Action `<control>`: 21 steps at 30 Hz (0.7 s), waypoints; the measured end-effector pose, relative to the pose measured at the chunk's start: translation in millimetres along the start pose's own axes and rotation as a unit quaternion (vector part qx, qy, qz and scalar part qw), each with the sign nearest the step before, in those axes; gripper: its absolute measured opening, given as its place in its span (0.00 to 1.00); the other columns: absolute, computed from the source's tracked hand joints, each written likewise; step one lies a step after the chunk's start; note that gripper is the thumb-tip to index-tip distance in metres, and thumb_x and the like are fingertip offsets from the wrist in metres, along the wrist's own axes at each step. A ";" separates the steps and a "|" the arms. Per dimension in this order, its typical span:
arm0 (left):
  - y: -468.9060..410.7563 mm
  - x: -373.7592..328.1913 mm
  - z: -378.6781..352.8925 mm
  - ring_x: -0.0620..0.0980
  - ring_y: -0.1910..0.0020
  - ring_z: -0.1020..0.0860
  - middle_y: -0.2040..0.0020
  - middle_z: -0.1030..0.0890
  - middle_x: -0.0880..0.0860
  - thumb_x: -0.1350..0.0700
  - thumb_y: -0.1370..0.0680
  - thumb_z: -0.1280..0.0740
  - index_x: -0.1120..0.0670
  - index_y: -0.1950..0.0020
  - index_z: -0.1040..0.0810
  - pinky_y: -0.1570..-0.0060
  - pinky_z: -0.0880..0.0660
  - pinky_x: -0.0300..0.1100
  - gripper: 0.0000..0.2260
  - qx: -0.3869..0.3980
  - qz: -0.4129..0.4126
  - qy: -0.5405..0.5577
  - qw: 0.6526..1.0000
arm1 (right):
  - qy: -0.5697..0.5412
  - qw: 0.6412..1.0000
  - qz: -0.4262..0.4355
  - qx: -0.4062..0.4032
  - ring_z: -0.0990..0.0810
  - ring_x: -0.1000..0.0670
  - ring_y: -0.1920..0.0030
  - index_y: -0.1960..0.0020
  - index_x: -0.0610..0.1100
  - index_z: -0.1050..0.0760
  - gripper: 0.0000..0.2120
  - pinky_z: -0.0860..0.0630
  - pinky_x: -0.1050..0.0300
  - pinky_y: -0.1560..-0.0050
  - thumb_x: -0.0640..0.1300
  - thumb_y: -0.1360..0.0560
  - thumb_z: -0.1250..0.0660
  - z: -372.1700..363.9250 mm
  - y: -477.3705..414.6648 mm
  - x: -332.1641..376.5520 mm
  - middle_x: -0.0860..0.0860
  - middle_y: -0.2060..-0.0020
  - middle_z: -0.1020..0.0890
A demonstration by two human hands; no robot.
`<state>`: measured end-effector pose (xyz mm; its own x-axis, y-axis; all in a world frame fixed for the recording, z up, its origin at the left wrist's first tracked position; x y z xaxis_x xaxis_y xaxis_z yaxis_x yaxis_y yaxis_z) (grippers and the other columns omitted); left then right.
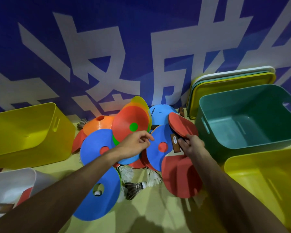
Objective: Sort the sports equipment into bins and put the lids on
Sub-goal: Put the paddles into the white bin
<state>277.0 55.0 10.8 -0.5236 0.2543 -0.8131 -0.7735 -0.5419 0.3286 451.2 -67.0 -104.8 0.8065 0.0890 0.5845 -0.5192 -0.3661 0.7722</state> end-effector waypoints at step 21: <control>-39.1 0.0 -87.7 0.50 0.35 0.29 0.35 0.27 0.52 0.62 0.21 0.41 0.54 0.32 0.28 0.38 0.32 0.41 0.18 0.140 -0.112 -0.307 0.934 | 0.057 0.986 0.132 0.088 0.28 0.56 0.83 0.46 0.35 0.32 0.06 0.19 0.51 0.58 0.30 0.22 0.41 -40.6 72.0 75.8 0.50 0.82 0.28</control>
<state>338.6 5.9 -44.2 -0.3762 0.7954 -0.4752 -0.9066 -0.2103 0.3658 463.5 -49.0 5.2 0.6072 0.0684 0.7916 -0.6424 -0.5440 0.5398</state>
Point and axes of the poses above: each hand's wrist, its own y-axis away from the middle knuckle, its own z-axis out of the back of the hand, x = y × z, the point moved 10 cm from there along -y, towards the middle knuckle
